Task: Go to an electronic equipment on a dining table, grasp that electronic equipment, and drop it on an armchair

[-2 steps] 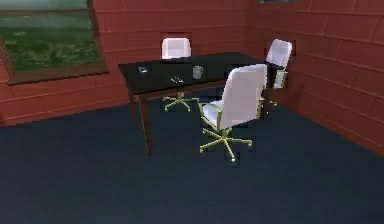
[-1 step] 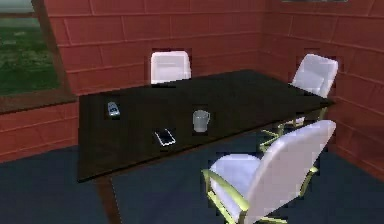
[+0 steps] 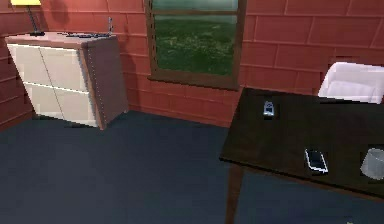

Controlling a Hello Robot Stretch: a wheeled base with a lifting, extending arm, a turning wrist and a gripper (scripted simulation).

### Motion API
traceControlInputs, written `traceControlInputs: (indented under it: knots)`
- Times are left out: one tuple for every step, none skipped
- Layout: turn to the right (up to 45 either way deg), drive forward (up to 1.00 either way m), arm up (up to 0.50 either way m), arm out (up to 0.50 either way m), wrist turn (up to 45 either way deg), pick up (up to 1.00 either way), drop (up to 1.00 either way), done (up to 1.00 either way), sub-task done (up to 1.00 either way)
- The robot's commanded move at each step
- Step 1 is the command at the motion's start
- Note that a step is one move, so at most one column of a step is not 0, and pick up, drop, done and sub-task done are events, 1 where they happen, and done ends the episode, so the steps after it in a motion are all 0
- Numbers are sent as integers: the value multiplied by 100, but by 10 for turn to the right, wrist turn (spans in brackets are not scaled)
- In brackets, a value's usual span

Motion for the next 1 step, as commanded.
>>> traceControlInputs:
  knots:
    - [-210, 0, 0, 0, 0, 0, 0, 0, 0]
